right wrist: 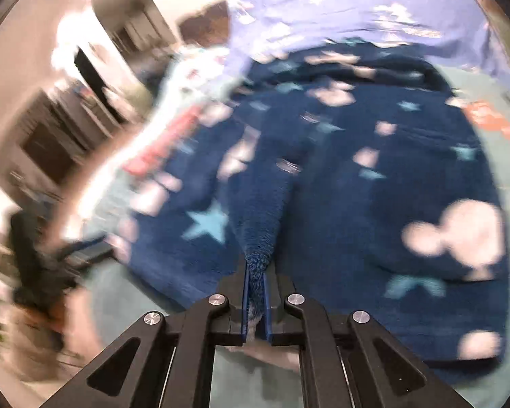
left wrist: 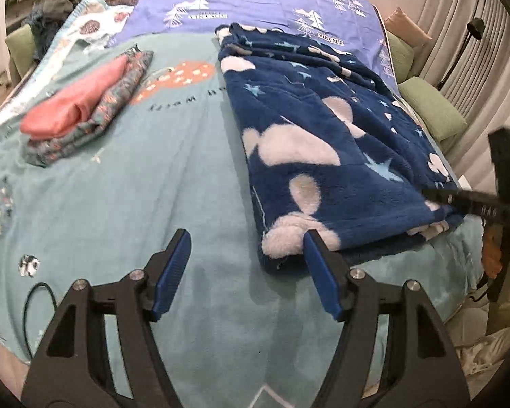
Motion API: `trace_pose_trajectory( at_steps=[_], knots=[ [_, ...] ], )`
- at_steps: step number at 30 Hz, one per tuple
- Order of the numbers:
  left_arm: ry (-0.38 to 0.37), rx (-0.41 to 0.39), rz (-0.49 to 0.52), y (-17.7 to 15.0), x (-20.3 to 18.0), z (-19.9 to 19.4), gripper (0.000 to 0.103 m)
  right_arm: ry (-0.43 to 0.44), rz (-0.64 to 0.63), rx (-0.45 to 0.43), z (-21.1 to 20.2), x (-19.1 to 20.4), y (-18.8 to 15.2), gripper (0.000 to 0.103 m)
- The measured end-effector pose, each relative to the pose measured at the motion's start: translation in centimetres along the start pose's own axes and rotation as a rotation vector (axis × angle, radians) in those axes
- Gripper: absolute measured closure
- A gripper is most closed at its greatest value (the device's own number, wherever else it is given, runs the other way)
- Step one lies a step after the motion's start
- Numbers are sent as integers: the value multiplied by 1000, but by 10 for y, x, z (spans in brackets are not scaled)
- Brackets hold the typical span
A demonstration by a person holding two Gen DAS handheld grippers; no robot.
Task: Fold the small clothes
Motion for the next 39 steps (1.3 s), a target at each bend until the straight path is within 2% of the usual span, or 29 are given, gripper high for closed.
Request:
trace_pose_trajectory(
  at_steps=[2,5,6,8,11,13,16,18,20,21,22,23,24,26,29,31,36,39],
  knots=[
    [-9,3,-7,1,-2,4,34,7,5,46,1,-8,-11,88],
    [-56,1,-23,-1,-2,1,34,77,57,-5,-28,-23,-20,67],
    [-68,0,-31,-1,-1,1,34,69,79,-33,-39,-32,-21,57],
    [-84,0,-57,1,3,2,34,-8,155,-110,-67,-62,-25,45],
    [-104,15,-94,0,6,7,34,-127,288,-145,-90,-113,-38,44],
    [-117,26,-109,0,6,11,34,-154,391,-139,-97,-143,-46,44],
    [-129,37,-119,4,4,21,34,-63,499,-94,-87,-168,-59,44],
    [-121,30,-115,8,0,25,34,6,516,-55,-72,-168,-61,43],
    [-122,26,-107,12,-3,28,34,39,497,-29,-59,-161,-59,42],
    [-118,25,-109,13,-3,29,36,38,482,-28,-54,-158,-59,39],
    [-106,25,-107,14,-4,31,44,24,466,-37,-49,-154,-53,39],
    [-101,29,-96,15,-5,31,79,14,460,-41,-48,-152,-49,39],
    [-120,44,-92,15,-6,32,91,8,460,-40,-46,-152,-44,51],
    [-118,28,-111,17,-8,23,91,-11,456,-6,-39,-150,-38,92],
    [-108,-30,-67,18,-14,-6,92,-35,450,-22,-49,-146,-37,93],
    [-110,-54,-36,20,-17,-24,92,-20,436,-52,-67,-141,-40,93],
    [-116,-72,32,19,-29,-52,92,48,445,-104,-106,-139,-52,94],
    [-95,-67,78,5,-38,-65,92,22,420,-101,-114,-132,-57,94]
  ],
)
Point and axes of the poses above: each gripper's, at about its wrist camera, not at the fingertips, and z roughly the way its jaws point, x to its left, y to its top, the point moved 3 cm from there along z, roughly the way its jaws point, and after that the axes turned 4 degrees about -y, right-handed, at the moved point
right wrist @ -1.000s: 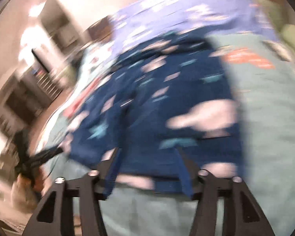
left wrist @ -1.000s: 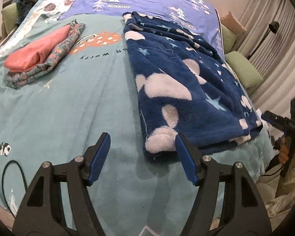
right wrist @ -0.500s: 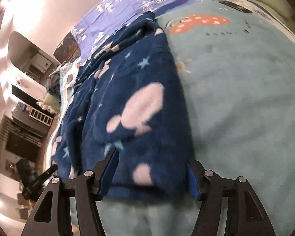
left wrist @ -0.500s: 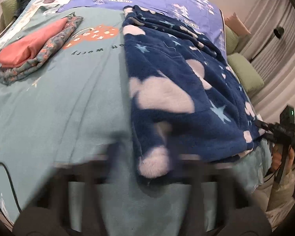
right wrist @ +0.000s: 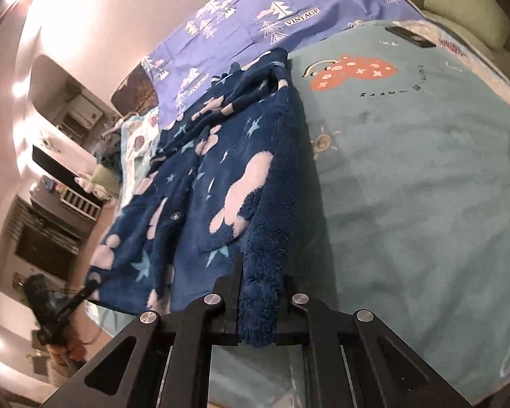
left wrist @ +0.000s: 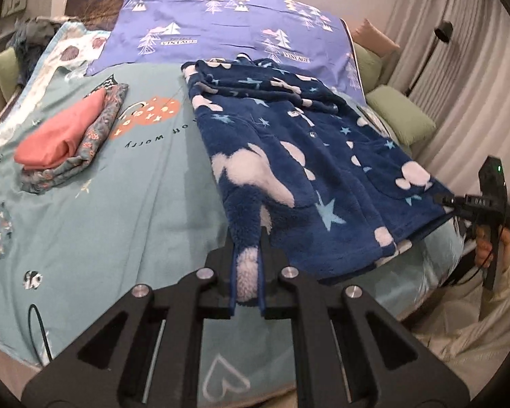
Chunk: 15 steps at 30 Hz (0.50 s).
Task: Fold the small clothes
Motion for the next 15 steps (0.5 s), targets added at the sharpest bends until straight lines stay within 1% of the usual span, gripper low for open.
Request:
trace_pose_trajectory(
  at_steps=[1,4,15],
  knots=[
    [-1,1,1,-3,-1,-3,92,-11,-11,0,-2,2,-5,94],
    [-6,-5,-24,-15,1,-15,92,-11,-13,0,-9,2,-17,94],
    [8,-36,-47,-45,-7,-65,92,22,-12,-39,-48,5,-64,94]
  ],
)
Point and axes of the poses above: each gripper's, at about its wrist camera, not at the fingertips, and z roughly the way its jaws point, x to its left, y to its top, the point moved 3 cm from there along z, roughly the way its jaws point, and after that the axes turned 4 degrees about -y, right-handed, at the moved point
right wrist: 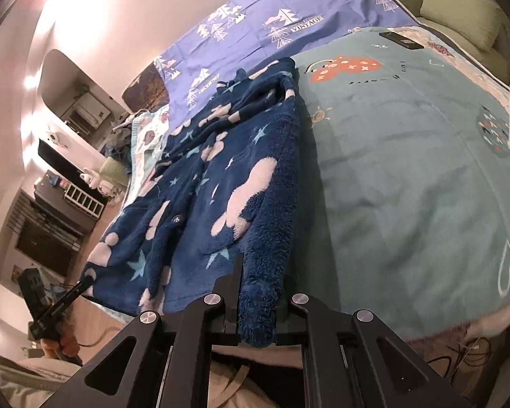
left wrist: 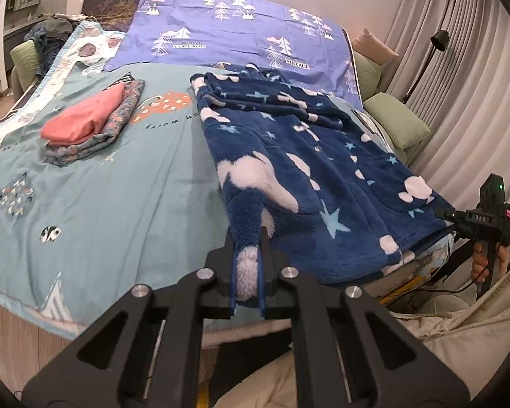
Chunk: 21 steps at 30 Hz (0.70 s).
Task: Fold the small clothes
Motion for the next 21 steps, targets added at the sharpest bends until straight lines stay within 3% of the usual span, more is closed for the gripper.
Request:
trace_pose_trajectory(
  at_steps=[5,9,15,21],
  knots=[
    [20,-8,14,-3,-3,-12,92,8,-8,-11,-19,2,-15,94],
    [25,-55,33,16,-5,-15,92,46,4,-23,-19,1,-7,94],
    [36,-153,59,64,-2,-24,92,126,26,-94,-26,11,37,93],
    [63,-254,112,119,-4,-20,91,145,-19,-185,-33,33,98,93]
  ],
)
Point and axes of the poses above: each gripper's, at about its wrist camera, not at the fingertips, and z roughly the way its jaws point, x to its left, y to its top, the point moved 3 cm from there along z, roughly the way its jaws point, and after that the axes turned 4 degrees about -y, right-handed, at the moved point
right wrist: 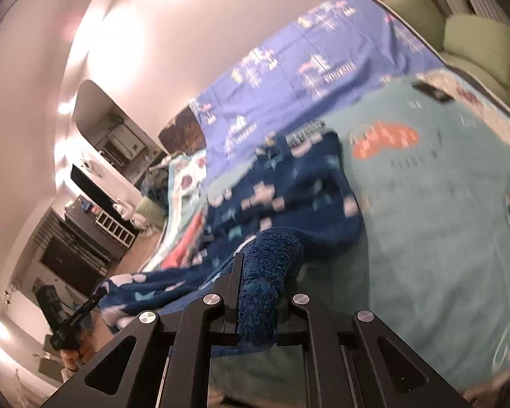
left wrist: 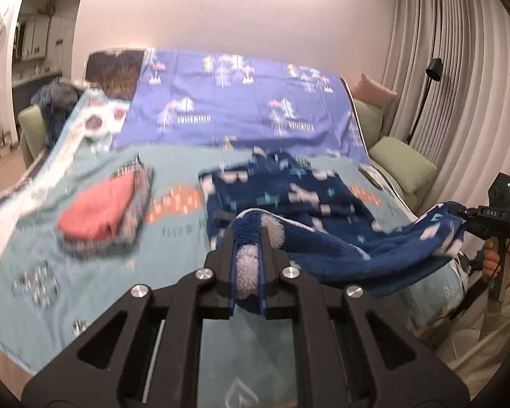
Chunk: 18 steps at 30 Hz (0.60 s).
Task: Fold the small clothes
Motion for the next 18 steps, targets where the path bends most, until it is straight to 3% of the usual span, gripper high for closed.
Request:
trace_pose_trajectory(
  at_steps=[10,18],
  knots=[
    [79,-29,75,91,17,98,91,-38,-49,-70,62,15,101,93],
    [153,32,104,112,40,215,90,-109,-40,-64,143,-13,154,93]
  ],
)
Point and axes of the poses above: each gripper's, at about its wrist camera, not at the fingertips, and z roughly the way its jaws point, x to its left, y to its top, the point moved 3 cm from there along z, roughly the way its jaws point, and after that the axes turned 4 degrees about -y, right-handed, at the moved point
